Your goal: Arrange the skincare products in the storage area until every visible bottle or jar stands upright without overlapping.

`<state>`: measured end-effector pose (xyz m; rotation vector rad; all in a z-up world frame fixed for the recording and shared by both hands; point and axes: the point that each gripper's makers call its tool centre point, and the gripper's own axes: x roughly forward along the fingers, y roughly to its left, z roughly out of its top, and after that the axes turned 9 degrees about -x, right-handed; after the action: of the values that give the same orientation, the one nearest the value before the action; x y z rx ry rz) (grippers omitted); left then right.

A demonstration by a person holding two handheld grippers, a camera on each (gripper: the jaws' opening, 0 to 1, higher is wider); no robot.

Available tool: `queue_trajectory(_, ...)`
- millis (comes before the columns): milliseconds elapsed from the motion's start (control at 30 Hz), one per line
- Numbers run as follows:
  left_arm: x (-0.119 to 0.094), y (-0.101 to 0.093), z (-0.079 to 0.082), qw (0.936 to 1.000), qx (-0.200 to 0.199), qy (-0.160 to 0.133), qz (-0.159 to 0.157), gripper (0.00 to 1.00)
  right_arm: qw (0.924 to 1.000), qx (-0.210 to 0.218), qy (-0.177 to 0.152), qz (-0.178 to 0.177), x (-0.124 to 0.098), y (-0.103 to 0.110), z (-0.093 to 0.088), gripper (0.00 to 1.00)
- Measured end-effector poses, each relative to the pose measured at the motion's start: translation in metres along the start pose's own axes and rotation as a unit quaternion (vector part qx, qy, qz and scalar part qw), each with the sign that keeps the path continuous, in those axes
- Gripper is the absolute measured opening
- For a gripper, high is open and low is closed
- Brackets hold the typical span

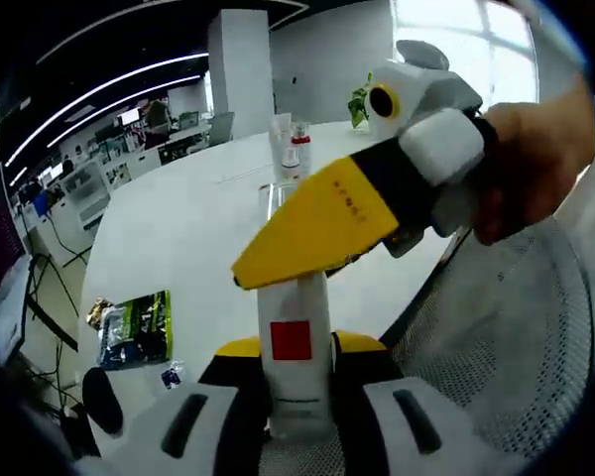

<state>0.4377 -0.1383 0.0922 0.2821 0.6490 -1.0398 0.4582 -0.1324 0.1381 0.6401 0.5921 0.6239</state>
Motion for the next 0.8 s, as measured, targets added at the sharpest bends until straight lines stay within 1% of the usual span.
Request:
queue_trajectory(33, 0.0, 0.001, 0.001, 1.0, 0.001, -0.005, 0.001, 0.2, 1.0, 0.004, -0.001, -0.004, 0.0, -0.001, 0.001, 0.21)
queue_trajectory(67, 0.0, 0.001, 0.002, 1.0, -0.001, -0.005, 0.001, 0.2, 0.9999, 0.01, -0.003, -0.009, 0.0, -0.003, 0.001, 0.21)
queue_trajectory(100, 0.0, 0.001, 0.002, 1.0, -0.001, -0.004, 0.002, 0.2, 0.9999, 0.009, 0.003, -0.003, 0.0, -0.001, 0.0, 0.21)
queue_trajectory(167, 0.001, 0.0, 0.004, 0.9998, 0.011, -0.014, -0.001, 0.2, 0.9999, -0.011, 0.009, 0.004, -0.002, 0.0, 0.001, 0.19)
queue_trajectory(200, 0.001, -0.001, 0.005, 0.9997, 0.018, -0.017, -0.003, 0.2, 0.9995, -0.028, 0.017, -0.002, -0.004, -0.004, 0.0, 0.16)
queue_trajectory(233, 0.002, -0.002, 0.005, 0.9996, 0.023, -0.019, -0.004, 0.2, 0.9976, -0.057, 0.032, 0.022, -0.006, 0.003, 0.0, 0.15)
queue_trajectory(267, 0.002, -0.005, 0.008, 0.9987, 0.042, -0.027, -0.011, 0.2, 0.9947, -0.089, 0.043, 0.027, -0.008, 0.004, 0.0, 0.15)
queue_trajectory(300, 0.002, -0.007, 0.01, 0.9978, 0.055, -0.033, -0.015, 0.2, 0.9886, -0.135, 0.053, 0.041, -0.01, 0.007, 0.002, 0.15)
queue_trajectory(333, 0.002, -0.01, 0.011, 0.9972, 0.061, -0.038, -0.02, 0.21, 0.9835, -0.163, 0.06, 0.05, -0.011, 0.01, 0.003, 0.15)
queue_trajectory(433, 0.0, -0.012, 0.014, 0.9967, 0.062, -0.047, -0.023, 0.23, 0.9674, -0.221, 0.088, 0.087, -0.013, 0.017, 0.003, 0.15)
queue_trajectory(467, 0.0, -0.013, 0.014, 0.9967, 0.06, -0.048, -0.026, 0.24, 0.958, -0.249, 0.101, 0.101, -0.013, 0.019, 0.002, 0.15)
queue_trajectory(500, 0.0, -0.014, 0.014, 0.9966, 0.06, -0.047, -0.031, 0.24, 0.9511, -0.265, 0.114, 0.111, -0.014, 0.02, 0.0, 0.15)
queue_trajectory(533, 0.0, -0.015, 0.013, 0.9964, 0.062, -0.045, -0.034, 0.24, 0.9419, -0.284, 0.126, 0.128, -0.014, 0.022, -0.002, 0.15)
queue_trajectory(567, 0.0, -0.017, 0.012, 0.996, 0.068, -0.044, -0.037, 0.25, 0.9339, -0.303, 0.13, 0.139, -0.015, 0.025, -0.003, 0.15)
queue_trajectory(600, 0.0, -0.018, 0.012, 0.9956, 0.073, -0.045, -0.038, 0.25, 0.9212, -0.332, 0.135, 0.152, -0.015, 0.026, -0.003, 0.15)
queue_trajectory(667, 0.0, -0.019, 0.013, 0.9954, 0.074, -0.046, -0.042, 0.26, 0.9048, -0.363, 0.14, 0.173, -0.017, 0.031, -0.005, 0.15)
queue_trajectory(700, 0.0, -0.02, 0.014, 0.9951, 0.074, -0.048, -0.043, 0.26, 0.8938, -0.384, 0.142, 0.183, -0.019, 0.033, -0.006, 0.15)
queue_trajectory(767, 0.0, -0.021, 0.014, 0.9948, 0.076, -0.048, -0.048, 0.25, 0.877, -0.41, 0.152, 0.199, -0.021, 0.036, -0.008, 0.15)
queue_trajectory(800, 0.0, -0.022, 0.013, 0.9946, 0.077, -0.047, -0.05, 0.25, 0.8735, -0.416, 0.154, 0.201, -0.022, 0.036, -0.008, 0.15)
